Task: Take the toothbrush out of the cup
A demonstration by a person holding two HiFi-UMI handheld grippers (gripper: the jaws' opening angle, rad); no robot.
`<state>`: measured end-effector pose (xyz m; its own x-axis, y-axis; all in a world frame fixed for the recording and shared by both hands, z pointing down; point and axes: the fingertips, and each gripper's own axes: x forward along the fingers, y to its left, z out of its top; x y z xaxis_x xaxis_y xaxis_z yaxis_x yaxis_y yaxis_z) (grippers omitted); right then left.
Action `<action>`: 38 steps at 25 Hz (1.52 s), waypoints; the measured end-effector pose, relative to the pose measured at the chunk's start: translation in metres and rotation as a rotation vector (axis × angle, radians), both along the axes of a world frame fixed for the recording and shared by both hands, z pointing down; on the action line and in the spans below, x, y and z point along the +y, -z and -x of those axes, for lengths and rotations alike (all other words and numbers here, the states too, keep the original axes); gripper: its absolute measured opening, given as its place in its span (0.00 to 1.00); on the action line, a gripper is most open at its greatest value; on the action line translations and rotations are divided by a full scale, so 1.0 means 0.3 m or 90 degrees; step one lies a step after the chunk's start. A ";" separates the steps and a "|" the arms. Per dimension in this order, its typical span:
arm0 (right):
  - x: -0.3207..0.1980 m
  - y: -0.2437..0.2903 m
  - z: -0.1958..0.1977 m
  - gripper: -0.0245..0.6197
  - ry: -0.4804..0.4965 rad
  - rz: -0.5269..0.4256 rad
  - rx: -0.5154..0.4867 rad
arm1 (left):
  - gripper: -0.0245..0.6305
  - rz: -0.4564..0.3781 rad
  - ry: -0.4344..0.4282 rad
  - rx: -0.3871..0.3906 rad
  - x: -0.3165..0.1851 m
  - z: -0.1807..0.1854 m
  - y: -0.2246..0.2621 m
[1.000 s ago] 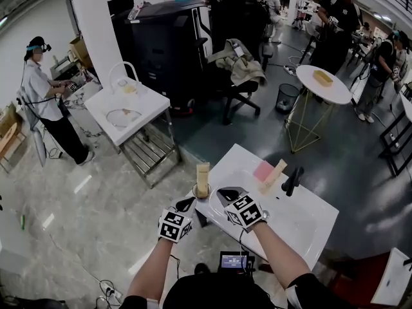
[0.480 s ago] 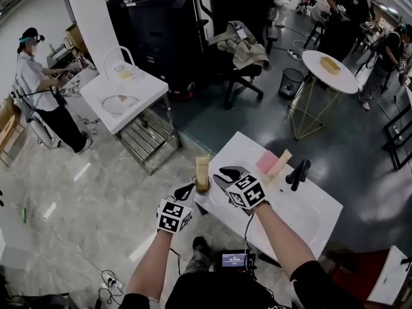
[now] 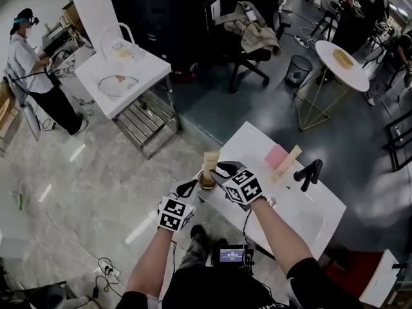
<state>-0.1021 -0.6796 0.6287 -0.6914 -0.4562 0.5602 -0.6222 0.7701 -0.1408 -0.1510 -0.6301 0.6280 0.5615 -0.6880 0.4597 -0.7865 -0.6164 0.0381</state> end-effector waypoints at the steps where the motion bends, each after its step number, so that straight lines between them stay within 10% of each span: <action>1: -0.002 -0.006 0.006 0.25 0.001 -0.001 0.001 | 0.05 0.003 0.002 0.001 -0.002 0.004 -0.009; 12: 0.043 0.014 0.041 0.09 0.022 -0.017 -0.004 | 0.05 0.009 0.019 -0.003 0.024 0.024 -0.016; 38: 0.081 0.407 -0.181 0.07 -0.055 -0.107 -0.119 | 0.05 -0.049 0.001 -0.020 0.067 -0.111 0.135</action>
